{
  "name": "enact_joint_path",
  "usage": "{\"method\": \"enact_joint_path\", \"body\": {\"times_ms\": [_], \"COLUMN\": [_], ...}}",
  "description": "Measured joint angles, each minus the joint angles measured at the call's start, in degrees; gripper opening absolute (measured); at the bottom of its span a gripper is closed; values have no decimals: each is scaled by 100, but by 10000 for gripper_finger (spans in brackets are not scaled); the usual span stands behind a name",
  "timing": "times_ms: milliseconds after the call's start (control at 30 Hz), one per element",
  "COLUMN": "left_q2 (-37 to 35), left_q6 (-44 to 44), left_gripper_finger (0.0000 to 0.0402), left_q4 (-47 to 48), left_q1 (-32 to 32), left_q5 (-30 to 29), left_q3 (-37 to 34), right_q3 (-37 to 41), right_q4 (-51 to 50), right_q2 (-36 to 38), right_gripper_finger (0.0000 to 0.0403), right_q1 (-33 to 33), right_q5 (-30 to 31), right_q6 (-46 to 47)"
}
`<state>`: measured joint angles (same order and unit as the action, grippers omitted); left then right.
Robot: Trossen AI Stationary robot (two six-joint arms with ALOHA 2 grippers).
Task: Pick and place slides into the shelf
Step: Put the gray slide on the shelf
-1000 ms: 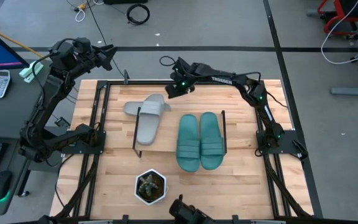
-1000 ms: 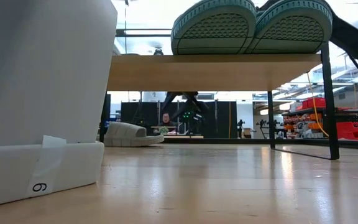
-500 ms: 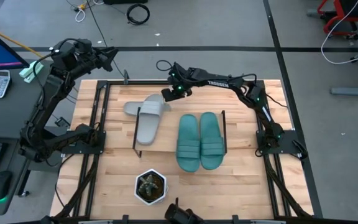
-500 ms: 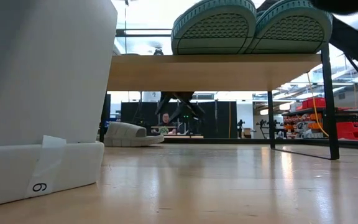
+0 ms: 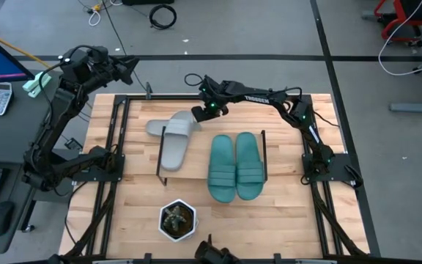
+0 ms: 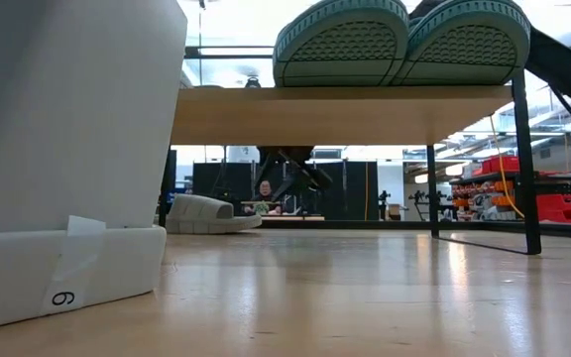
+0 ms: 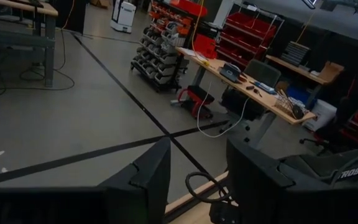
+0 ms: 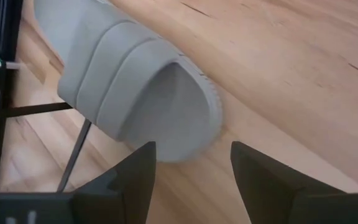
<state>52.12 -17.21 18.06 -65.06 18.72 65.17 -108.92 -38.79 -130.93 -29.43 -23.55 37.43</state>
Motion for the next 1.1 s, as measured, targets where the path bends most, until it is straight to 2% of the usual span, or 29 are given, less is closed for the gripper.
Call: {"method": "enact_joint_path", "body": {"times_ms": [133, 233, 333, 500, 767, 1100], "left_q2": [8, 124, 332, 691, 1676, 3254], "left_q6": [-181, -483, -226, -40, 479, 1134], "left_gripper_finger": [162, 158, 148, 128, 112, 155], "left_q4": [479, 1539, 2493, 2812, 3731, 4239], "left_q1": [-3, -148, -357, -347, -352, -352], "left_q5": [-73, -315, -444, -390, -347, -325], "left_q3": [1, 4, -4, 0, 2, 2], "right_q3": [0, 0, 0, 0, 0, -2], "right_q4": [7, 7, 4, -37, -192, -479], "right_q2": [0, 9, 15, 72, 554, 1304], "right_gripper_finger": [215, 215, 215, 215, 215, 215], "right_q1": [-7, -49, -62, -38, -75, -234], "right_q5": [-11, -124, -278, -705, -573, -456], "right_q6": [-14, -87, -109, -314, -772, -1168]}}
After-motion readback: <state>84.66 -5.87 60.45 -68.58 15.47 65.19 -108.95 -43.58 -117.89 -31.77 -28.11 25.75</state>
